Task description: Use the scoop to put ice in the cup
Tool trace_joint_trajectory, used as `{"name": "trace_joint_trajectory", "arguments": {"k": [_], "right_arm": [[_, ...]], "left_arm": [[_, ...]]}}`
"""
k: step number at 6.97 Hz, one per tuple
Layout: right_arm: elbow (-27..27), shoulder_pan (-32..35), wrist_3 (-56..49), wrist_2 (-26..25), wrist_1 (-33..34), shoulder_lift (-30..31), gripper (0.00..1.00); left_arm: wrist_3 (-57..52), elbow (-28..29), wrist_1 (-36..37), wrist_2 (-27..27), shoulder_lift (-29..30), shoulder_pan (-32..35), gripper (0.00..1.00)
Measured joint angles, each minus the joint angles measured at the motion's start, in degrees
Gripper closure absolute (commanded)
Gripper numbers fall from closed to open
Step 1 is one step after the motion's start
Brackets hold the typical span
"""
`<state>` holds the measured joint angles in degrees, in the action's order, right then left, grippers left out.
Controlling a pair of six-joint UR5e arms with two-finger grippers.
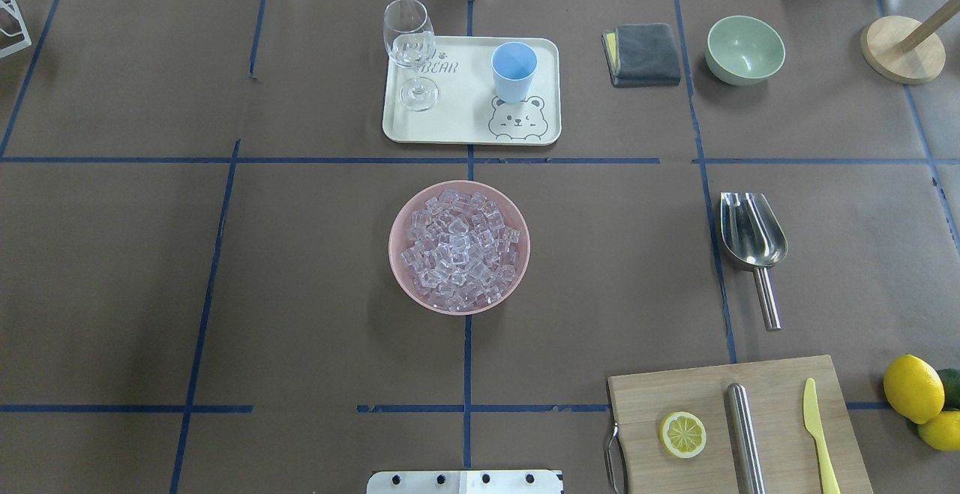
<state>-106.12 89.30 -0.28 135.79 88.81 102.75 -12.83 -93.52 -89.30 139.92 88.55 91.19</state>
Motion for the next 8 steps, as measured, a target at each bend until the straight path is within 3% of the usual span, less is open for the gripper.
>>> {"name": "trace_joint_trajectory", "arguments": {"k": [5,8], "right_arm": [[-0.1,0.0,0.9,0.7,-8.9,0.0,0.0],[0.7,-3.1,8.6,0.7,-9.4,-2.8,0.0]], "left_arm": [[-0.1,-2.8,-0.2,-0.1,1.0,0.0,0.0],[0.2,-3.3,-0.7,0.4,5.9,0.0,0.0]]}}
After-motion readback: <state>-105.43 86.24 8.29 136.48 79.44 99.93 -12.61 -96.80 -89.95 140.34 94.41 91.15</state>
